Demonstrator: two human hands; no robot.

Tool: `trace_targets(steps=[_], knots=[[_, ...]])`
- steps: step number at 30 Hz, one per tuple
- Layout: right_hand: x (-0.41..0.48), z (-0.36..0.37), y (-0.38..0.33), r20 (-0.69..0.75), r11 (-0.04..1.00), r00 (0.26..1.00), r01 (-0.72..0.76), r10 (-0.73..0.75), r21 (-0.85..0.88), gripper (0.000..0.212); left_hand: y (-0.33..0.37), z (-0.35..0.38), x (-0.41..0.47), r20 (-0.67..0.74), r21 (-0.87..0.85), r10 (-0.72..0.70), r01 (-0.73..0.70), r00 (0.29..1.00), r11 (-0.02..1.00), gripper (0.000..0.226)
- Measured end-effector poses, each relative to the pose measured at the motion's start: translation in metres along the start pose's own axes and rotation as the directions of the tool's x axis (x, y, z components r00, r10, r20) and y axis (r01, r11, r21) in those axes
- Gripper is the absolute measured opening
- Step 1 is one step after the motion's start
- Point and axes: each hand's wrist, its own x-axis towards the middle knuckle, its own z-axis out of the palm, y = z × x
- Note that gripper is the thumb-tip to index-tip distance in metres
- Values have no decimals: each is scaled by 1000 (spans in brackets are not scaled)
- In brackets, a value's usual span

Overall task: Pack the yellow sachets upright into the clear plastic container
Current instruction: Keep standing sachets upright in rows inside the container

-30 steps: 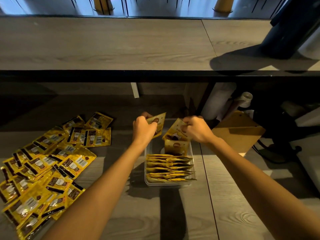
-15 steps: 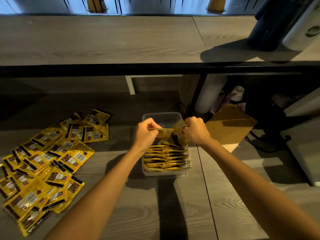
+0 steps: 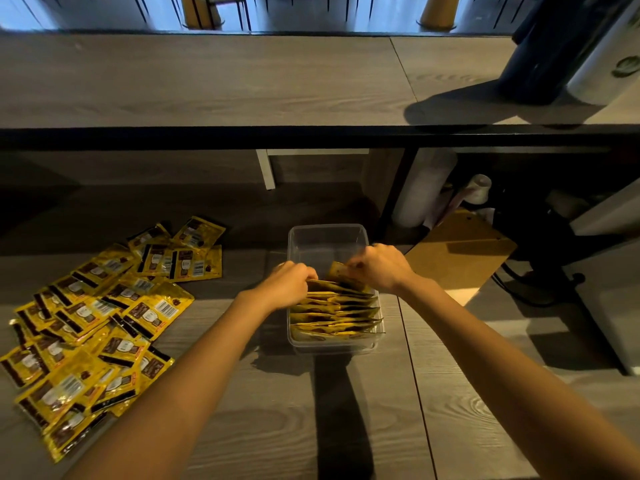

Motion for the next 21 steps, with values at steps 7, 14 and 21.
trace_targets(steps=[7,14,21], knots=[[-1,5,-2,132,994,989,49,-62,94,30,3,-7,-3,39,67,32,-35,999,997,34],[-5,10,-8,252,951,967,-109,34,290,39,-4,-2,-4,143,192,31,-58,989,980,40],[-4,14,-11,201,943,978,-113,51,312,43,3,-4,-12,67,39,21,-24,998,999,43]])
